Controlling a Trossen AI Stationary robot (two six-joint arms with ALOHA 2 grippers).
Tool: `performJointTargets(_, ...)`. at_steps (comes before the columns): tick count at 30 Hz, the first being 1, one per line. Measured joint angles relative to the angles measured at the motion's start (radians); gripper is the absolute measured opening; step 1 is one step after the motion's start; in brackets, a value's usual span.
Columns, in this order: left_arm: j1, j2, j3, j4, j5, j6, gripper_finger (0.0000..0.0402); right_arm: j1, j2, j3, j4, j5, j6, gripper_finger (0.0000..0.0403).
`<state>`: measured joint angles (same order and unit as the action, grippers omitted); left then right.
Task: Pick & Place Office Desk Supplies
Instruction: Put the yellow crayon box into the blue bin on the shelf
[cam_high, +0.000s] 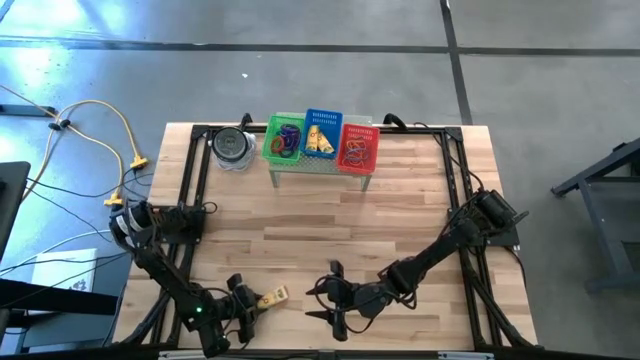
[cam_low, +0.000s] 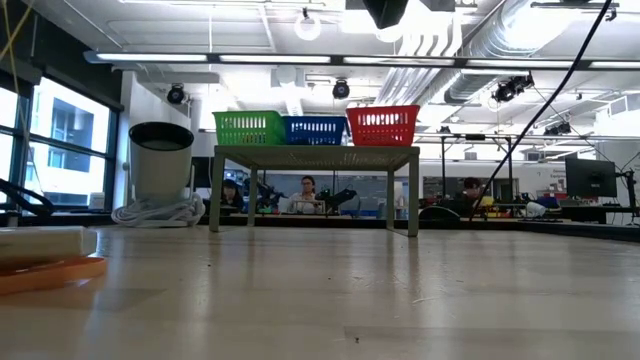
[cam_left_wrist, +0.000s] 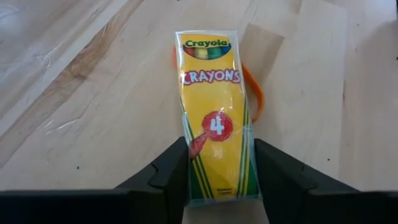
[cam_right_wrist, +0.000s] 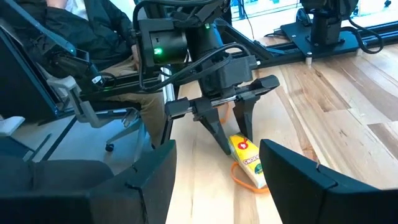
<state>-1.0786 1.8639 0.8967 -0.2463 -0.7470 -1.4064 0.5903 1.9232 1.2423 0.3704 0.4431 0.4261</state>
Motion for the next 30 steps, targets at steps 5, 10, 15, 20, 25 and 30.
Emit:
performJointTargets(5,0.015,-0.074,-0.001,-0.018,0.068,0.098,0.0148,0.003,0.0,0.0,0.0,0.0,0.041,0.0219)
performJointTargets(10,0.038,-0.126,0.004,-0.015,0.084,0.181,0.0149,0.02,0.039,0.0,0.028,-0.004,0.051,0.0219)
performJointTargets(15,0.06,-0.149,0.009,-0.017,0.066,0.241,0.0149,0.022,0.072,0.0,0.07,-0.01,0.051,0.0219)
performJointTargets(20,0.072,-0.157,0.035,-0.019,0.061,0.32,0.015,0.017,0.077,0.0,0.093,-0.025,0.075,0.0219)
performJointTargets(25,0.091,-0.158,0.094,-0.033,0.058,0.448,0.015,0.021,0.077,0.0,0.112,-0.031,0.069,0.0219)
performJointTargets(30,0.13,-0.16,0.189,-0.186,0.056,0.493,0.015,0.029,0.077,0.0,0.13,-0.061,0.068,0.0219)
